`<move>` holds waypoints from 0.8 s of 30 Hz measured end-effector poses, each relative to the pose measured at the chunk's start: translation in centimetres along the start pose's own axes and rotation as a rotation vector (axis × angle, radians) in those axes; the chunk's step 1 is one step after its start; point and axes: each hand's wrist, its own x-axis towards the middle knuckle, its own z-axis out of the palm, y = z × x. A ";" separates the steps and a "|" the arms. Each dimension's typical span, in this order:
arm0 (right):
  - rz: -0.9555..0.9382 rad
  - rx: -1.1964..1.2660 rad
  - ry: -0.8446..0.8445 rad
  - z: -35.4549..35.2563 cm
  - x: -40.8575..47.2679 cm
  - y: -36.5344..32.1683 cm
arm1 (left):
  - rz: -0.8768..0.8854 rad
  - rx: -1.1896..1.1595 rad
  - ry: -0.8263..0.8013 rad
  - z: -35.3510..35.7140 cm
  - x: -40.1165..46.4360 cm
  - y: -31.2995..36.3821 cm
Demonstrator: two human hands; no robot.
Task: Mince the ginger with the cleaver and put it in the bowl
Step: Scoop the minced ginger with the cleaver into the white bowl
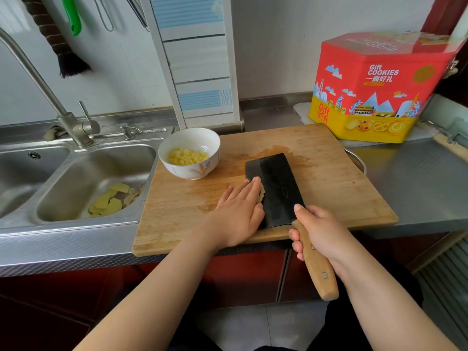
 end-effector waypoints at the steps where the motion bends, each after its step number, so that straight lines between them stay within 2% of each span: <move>1: 0.001 0.013 -0.007 0.0 -0.1 -0.1 | 0.004 -0.035 0.014 -0.3 -0.1 0.0; 5: -0.025 0.039 -0.029 -0.2 -0.7 -1.1 | 0.044 -0.108 0.090 -1.4 0.0 -0.1; 12: -0.135 0.017 -0.059 0.7 -1.0 -5.4 | 0.076 0.168 0.314 -5.0 0.1 -1.4; 18: -0.237 -0.088 -0.087 3.7 0.8 -9.7 | 0.087 0.233 0.348 -7.2 -0.8 -3.6; 24: -0.247 -0.113 -0.127 6.4 2.4 -11.7 | -0.111 0.284 0.281 -8.6 -0.3 -6.2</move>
